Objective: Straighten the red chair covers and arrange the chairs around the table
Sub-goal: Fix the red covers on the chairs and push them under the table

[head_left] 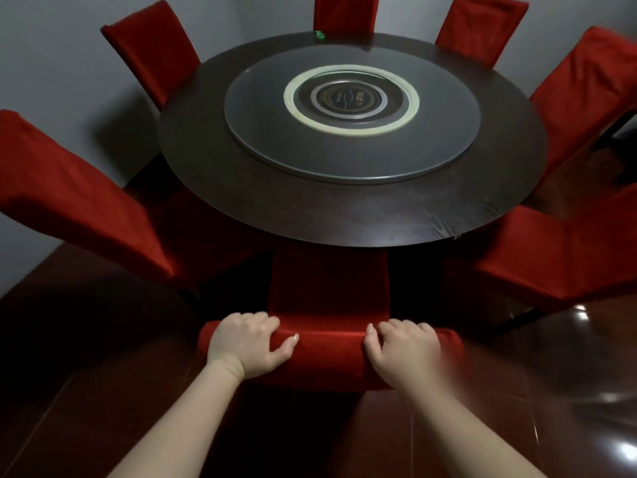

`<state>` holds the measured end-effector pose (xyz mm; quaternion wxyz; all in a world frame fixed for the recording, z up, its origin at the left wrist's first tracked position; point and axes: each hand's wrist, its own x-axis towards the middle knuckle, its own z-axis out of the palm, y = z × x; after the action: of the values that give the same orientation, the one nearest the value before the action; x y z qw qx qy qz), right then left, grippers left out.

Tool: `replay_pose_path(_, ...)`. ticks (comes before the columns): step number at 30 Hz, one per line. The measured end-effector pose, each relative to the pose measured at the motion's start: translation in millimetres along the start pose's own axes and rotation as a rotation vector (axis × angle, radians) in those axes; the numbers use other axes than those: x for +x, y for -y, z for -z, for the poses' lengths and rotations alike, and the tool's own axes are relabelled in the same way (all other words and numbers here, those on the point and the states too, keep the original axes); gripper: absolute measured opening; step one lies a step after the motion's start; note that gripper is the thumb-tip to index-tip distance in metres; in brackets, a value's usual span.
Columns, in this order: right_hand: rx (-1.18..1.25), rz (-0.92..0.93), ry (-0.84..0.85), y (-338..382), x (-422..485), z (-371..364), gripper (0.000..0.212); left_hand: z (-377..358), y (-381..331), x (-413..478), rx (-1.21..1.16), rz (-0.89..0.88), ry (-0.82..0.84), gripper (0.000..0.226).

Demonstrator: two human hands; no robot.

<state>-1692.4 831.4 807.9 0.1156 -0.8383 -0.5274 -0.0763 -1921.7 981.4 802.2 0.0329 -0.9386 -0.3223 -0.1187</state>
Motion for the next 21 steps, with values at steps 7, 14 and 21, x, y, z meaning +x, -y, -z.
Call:
replay_pose_path(7, -0.055, -0.048, -0.014, 6.4, 50.1, -14.9, 0.052, -8.3, 28.6, 47.9, -0.049, -0.016, 0.041, 0.060)
replay_pose_path(14, -0.067, -0.098, -0.030, 17.0, 91.2, -28.6, 0.051, -21.4, 59.2, 90.1, -0.045, -0.022, 0.055, 0.059)
replay_pose_path(21, -0.083, -0.095, -0.018, 17.1, 111.3, -32.1, 0.051, -30.4, 70.8, 109.3, -0.012, -0.025, 0.051, 0.056)
